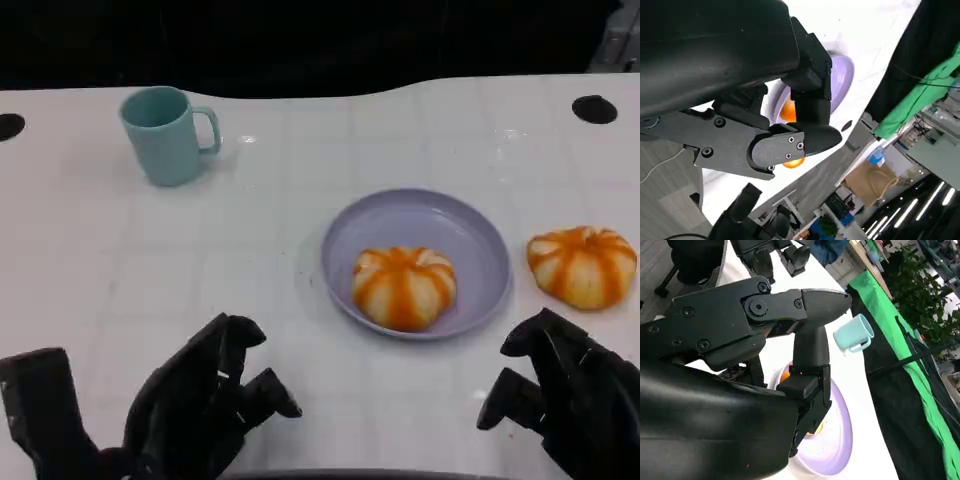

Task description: Grasp the bread from the table and place it into the plate.

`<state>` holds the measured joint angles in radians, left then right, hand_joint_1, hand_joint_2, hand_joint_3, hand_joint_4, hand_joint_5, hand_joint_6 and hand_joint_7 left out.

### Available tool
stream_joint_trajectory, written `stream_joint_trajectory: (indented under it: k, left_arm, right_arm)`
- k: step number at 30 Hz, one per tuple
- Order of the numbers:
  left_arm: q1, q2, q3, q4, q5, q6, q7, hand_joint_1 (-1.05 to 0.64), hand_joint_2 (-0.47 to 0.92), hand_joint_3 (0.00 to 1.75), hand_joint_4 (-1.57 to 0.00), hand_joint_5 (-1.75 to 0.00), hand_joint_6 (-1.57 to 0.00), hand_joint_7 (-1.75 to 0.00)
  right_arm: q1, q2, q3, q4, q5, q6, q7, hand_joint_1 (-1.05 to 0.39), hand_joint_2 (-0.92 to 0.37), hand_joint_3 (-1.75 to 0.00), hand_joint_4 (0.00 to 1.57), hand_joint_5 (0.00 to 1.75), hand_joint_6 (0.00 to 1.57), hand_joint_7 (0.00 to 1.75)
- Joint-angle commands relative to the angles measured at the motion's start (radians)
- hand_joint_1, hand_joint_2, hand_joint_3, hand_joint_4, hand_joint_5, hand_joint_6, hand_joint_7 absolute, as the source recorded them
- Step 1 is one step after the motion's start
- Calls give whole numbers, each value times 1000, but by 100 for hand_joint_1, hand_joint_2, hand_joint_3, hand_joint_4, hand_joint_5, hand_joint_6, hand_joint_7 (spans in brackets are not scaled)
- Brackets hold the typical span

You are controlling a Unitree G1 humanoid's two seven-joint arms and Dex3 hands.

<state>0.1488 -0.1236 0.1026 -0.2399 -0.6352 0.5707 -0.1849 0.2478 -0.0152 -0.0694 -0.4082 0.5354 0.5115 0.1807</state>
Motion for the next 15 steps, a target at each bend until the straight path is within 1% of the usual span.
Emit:
stream_joint_trajectory:
  k: [1, 10, 15]
  left_arm:
    - [-3, 20, -7, 15, 13, -32, -24, -56, 92, 49, -77, -175, -52, -175]
    - [-10, 18, -3, 24, -2, -40, -28, -56, 92, 49, -79, -175, -54, -173]
    - [-9, 20, -4, 24, 0, -42, -32, -56, 92, 49, -79, -175, -54, -173]
  right_arm:
    - [6, -17, -15, -1, 3, -23, 17, -50, -92, -29, 65, 175, 54, 158]
    - [4, -14, -18, -2, 8, -14, 9, -50, -92, -25, 66, 175, 57, 156]
    - [6, -15, -17, 1, 6, -18, 14, -49, -92, -25, 66, 175, 56, 156]
